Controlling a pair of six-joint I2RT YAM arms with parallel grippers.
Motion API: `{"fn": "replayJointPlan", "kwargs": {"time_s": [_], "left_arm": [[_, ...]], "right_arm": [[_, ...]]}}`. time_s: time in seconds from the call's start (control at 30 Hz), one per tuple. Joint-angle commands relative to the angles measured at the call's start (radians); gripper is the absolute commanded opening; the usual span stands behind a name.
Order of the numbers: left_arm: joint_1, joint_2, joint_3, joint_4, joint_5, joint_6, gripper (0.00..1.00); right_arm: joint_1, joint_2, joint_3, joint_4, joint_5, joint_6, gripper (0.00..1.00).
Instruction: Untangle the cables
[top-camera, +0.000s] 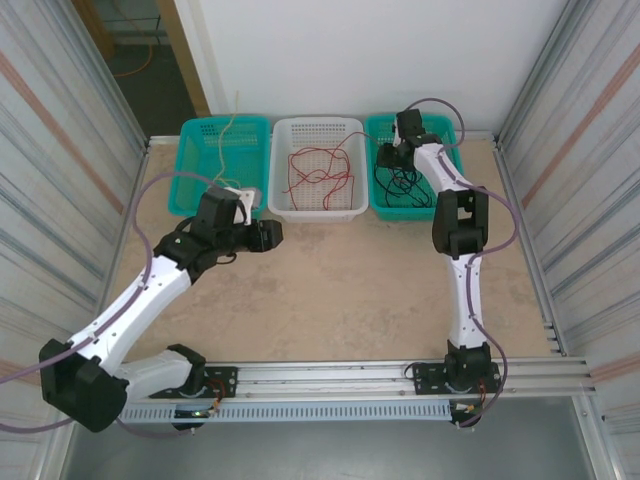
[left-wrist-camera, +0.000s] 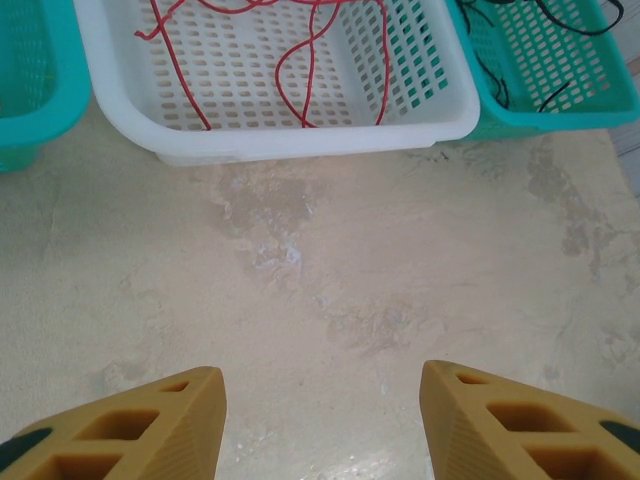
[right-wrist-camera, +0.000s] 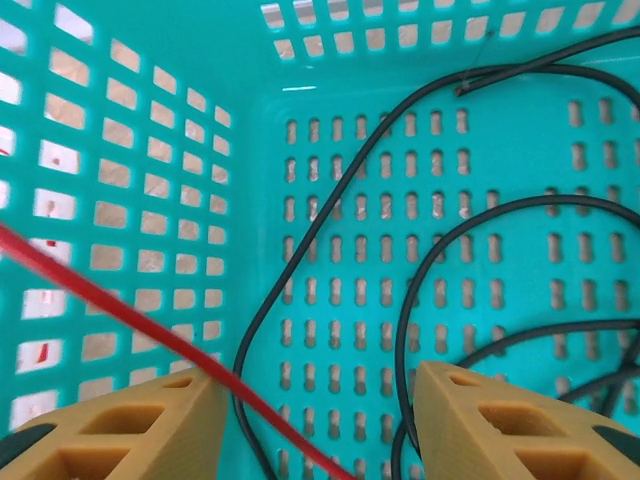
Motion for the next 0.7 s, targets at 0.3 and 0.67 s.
{"fn": "replayJointPlan", "kwargs": {"time_s": [0.3,0.67], "left_arm": [[0.001,0.019,-0.01,0.069,0.005,0.021,0.48],[0.001,-0.085,-0.06,0.081,0.002,-0.004,0.46]], "right_arm": [[0.015,-0.001,0.073,-0.055,0.033,-0.058,0.0],[0.162,-0.351,-0.127,-0.048,0.257,-0.125,0.0]]}}
